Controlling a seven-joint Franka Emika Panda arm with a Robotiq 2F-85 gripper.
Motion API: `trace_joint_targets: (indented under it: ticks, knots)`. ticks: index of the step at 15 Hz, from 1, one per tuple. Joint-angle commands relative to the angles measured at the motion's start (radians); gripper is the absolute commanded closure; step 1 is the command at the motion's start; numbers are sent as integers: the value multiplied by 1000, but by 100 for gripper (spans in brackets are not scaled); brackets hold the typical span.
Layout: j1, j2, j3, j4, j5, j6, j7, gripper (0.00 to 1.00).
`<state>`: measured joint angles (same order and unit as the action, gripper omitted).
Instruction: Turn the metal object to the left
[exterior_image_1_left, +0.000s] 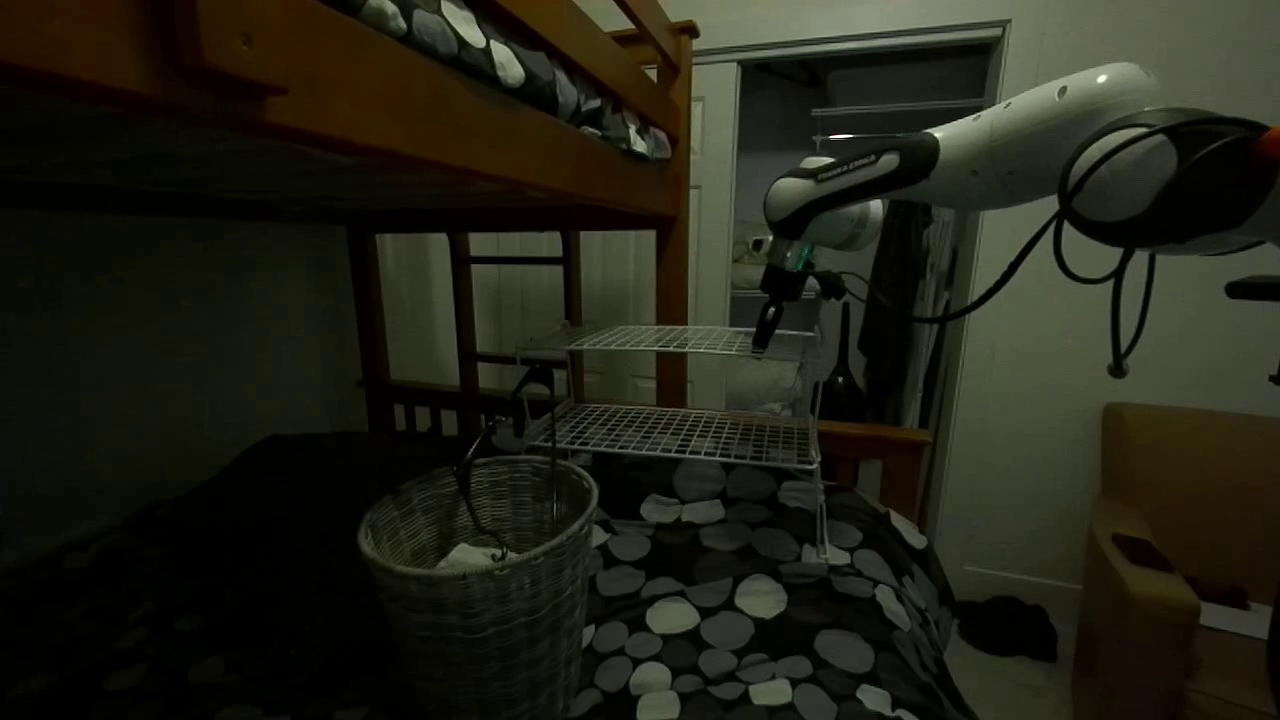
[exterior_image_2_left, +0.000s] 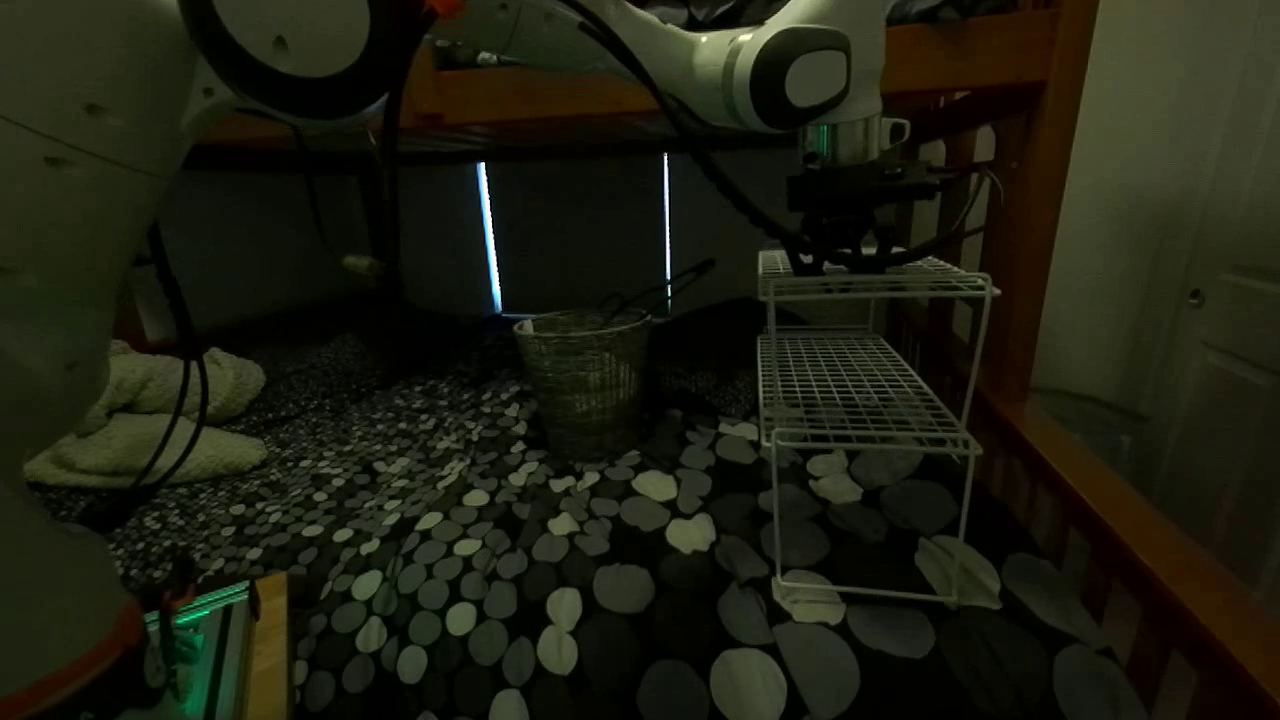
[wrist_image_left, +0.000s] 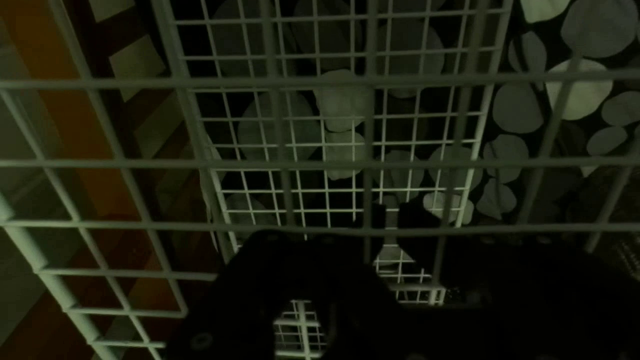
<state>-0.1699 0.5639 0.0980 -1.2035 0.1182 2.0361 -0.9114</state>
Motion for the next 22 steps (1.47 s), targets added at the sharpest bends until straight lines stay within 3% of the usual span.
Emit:
trace_joint_targets:
  ticks: [1, 5, 11, 14, 22]
  knots:
    - [-81, -87, 47, -5, 153, -8, -111, 96]
    - [-129, -135, 64, -17, 220, -41, -198, 96]
    - [-122, -221, 5, 13, 65, -241, -219, 96]
    - [-146, -286, -35, -40, 11, -200, -183, 96]
    - [-256, -515, -100, -313, 150, -107, -251, 95]
